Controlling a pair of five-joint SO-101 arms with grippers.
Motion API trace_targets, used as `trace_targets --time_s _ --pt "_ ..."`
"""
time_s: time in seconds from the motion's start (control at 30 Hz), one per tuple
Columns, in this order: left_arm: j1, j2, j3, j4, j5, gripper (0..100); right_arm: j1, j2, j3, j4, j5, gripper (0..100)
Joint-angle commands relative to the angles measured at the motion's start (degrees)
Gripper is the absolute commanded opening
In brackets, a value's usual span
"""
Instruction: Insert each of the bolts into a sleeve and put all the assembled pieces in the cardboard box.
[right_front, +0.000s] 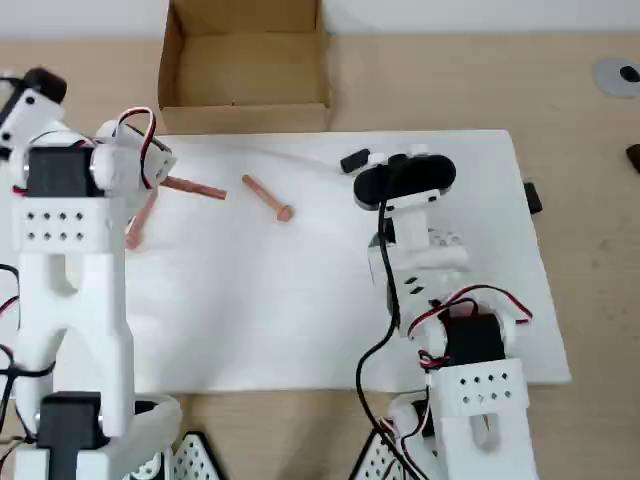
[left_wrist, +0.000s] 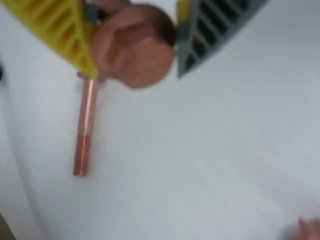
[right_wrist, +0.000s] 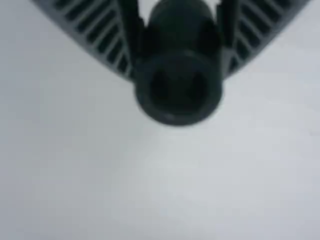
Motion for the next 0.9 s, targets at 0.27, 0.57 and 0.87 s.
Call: trace_targets --time_s 0.27,0.57,0.87 --pt "0.62 -8.4 -2.46 -7.91 -51.34 1 -6.37 -1.45 -0.48 -30.95 -1.85 1.0" --pt "7.47 -25.98 -2.73 -13.8 -72.79 0 -16.84 -19.56 3.03 -34.81 12.22 0.9" --pt "6.24 -32.4 4.48 -27.25 -44.84 0 -17.01 -46.99 27.56 -35.16 21.71 0.9"
